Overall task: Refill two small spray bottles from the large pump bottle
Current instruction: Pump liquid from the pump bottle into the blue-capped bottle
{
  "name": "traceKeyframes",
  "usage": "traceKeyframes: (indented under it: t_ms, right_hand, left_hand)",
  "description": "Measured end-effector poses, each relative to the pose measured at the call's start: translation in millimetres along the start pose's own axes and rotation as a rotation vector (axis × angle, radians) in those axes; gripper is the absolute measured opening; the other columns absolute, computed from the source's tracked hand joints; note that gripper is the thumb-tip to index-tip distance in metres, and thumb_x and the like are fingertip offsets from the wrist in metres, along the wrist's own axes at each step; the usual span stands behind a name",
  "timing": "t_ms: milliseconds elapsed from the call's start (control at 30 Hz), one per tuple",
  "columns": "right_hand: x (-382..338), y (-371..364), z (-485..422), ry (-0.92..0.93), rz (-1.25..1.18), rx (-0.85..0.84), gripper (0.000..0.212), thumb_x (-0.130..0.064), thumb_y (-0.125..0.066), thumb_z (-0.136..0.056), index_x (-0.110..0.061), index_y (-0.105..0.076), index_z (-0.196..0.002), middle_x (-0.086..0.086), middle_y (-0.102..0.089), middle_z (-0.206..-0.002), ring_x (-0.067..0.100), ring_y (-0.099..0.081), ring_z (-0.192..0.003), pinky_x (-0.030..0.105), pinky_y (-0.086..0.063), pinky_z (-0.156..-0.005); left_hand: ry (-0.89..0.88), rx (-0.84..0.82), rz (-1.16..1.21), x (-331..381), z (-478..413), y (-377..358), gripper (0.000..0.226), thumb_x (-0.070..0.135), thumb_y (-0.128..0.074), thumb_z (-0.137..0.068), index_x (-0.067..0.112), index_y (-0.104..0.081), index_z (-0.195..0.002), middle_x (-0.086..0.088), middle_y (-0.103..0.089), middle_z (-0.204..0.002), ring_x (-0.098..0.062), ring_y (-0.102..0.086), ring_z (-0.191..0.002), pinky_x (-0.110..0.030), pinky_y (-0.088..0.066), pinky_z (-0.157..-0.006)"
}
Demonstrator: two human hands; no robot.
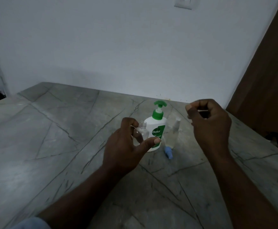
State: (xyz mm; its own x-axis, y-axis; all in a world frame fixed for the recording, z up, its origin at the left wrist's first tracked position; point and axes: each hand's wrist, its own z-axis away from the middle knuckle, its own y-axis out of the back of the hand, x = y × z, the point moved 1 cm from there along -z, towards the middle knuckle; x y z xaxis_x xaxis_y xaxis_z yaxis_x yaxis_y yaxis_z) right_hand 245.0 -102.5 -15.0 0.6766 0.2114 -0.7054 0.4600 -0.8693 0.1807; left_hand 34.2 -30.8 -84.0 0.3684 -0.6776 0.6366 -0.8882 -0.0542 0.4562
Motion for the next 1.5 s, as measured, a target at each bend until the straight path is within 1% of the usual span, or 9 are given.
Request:
traceKeyframes:
  t_ms: [100, 200, 267, 467, 800, 967, 1233, 1400, 1500]
  right_hand:
    - [-13.1, -10.7, -16.0, 0.083, -0.038, -0.041, 0.009, -0.036, -0.072, -0.09, -0.027, -0.07, -0.09, -0.013, -0.073, -0.084, 0.007, -0.07, -0.078, 0.037, -0.062, -0.073]
    - [-26.4, -25.3, -31.7, 0.162, -0.051, -0.085, 0.013, -0.037, -0.072, -0.089, -0.024, -0.071, -0.091, -0.018, -0.072, -0.083, 0.0, -0.066, -0.076, 0.015, -0.052, -0.069]
    - [-34.0, -35.9, -42.1, 0.196, -0.045, -0.123, 0.015, -0.035, -0.072, -0.091, -0.021, -0.071, -0.092, -0.017, -0.072, -0.084, -0.002, -0.065, -0.076, 0.01, -0.049, -0.069]
    - [-47.5, -65.6, -74.8, 0.142, -0.079, -0.294, 0.027, -0.046, -0.071, -0.09, -0.019, -0.071, -0.089, -0.001, -0.075, -0.083, 0.019, -0.07, -0.079, 0.035, -0.057, -0.072]
    - [-36.0, -111.3, -87.6, 0.132, 0.127, -0.601, 0.03, -0.052, -0.078, -0.082, -0.023, -0.074, -0.086, -0.004, -0.075, -0.083, 0.009, -0.069, -0.079, 0.024, -0.055, -0.071]
    - [-27.4, -116.3, -83.7, 0.102, 0.139, -0.731, 0.029, -0.051, -0.077, -0.083, -0.023, -0.073, -0.089, -0.006, -0.076, -0.091, 0.011, -0.071, -0.089, 0.03, -0.056, -0.077]
    - [-26.5, -122.5, -83.4, 0.056, 0.142, -0.89, 0.026, -0.051, -0.07, -0.087, -0.027, -0.073, -0.096, -0.01, -0.076, -0.093, 0.01, -0.066, -0.091, 0.033, -0.05, -0.076]
    - [-24.0, -125.9, -82.6, 0.032, 0.147, -0.948, 0.029, -0.052, -0.066, -0.091, -0.027, -0.071, -0.104, -0.008, -0.076, -0.102, 0.016, -0.066, -0.1, 0.037, -0.051, -0.082]
    - [-20.6, -127.4, -81.1, 0.014, 0.165, -0.969, 0.03, -0.054, -0.064, -0.092, -0.03, -0.068, -0.108, -0.009, -0.073, -0.107, 0.014, -0.064, -0.104, 0.036, -0.049, -0.082]
  left_hand:
    - [0.008, 0.014, 0.013, -0.2, -3.1, -1.0, 0.067, 0.092, -0.053, -0.07, 0.039, -0.036, -0.107, 0.018, -0.06, -0.077, 0.003, -0.06, -0.07, -0.013, -0.034, -0.051]
    - [-0.02, 0.005, 0.031, 4.4, -12.4, 0.2, 0.066, 0.095, -0.049, -0.071, 0.041, -0.039, -0.108, 0.019, -0.061, -0.077, 0.004, -0.06, -0.07, -0.014, -0.036, -0.051]
    - [-0.047, -0.004, 0.042, 8.7, -23.2, 1.2, 0.062, 0.092, -0.052, -0.073, 0.042, -0.044, -0.108, 0.018, -0.063, -0.083, 0.0, -0.061, -0.066, -0.014, -0.038, -0.05]
    - [-0.112, 0.008, 0.026, 13.8, -48.6, 4.2, 0.063, 0.088, -0.059, -0.073, 0.037, -0.058, -0.11, 0.02, -0.056, -0.102, 0.001, -0.058, -0.066, -0.009, -0.04, -0.052]
    - [-0.075, 0.04, 0.134, 8.4, -52.9, -2.8, 0.072, 0.083, -0.063, -0.072, 0.028, -0.067, -0.119, 0.018, -0.055, -0.104, 0.0, -0.06, -0.069, -0.007, -0.044, -0.056]
    - [-0.075, 0.04, 0.134, 6.6, -53.8, -2.2, 0.067, 0.079, -0.062, -0.076, 0.029, -0.069, -0.121, 0.026, -0.055, -0.096, 0.006, -0.06, -0.077, -0.005, -0.044, -0.059]
    - [0.034, 0.003, 0.238, 3.1, -58.8, 3.7, 0.055, 0.07, -0.063, -0.078, 0.033, -0.072, -0.117, 0.015, -0.073, -0.097, -0.003, -0.069, -0.075, -0.016, -0.054, -0.059]
    - [0.086, -0.018, 0.341, 0.0, -56.4, 0.4, 0.033, 0.056, -0.061, -0.092, 0.031, -0.075, -0.108, 0.016, -0.075, -0.094, -0.005, -0.071, -0.084, -0.026, -0.058, -0.07]
    - [0.098, -0.019, 0.373, -1.5, -51.7, -4.0, 0.033, 0.053, -0.052, -0.1, 0.029, -0.073, -0.111, 0.013, -0.074, -0.098, -0.005, -0.068, -0.089, -0.029, -0.056, -0.075]
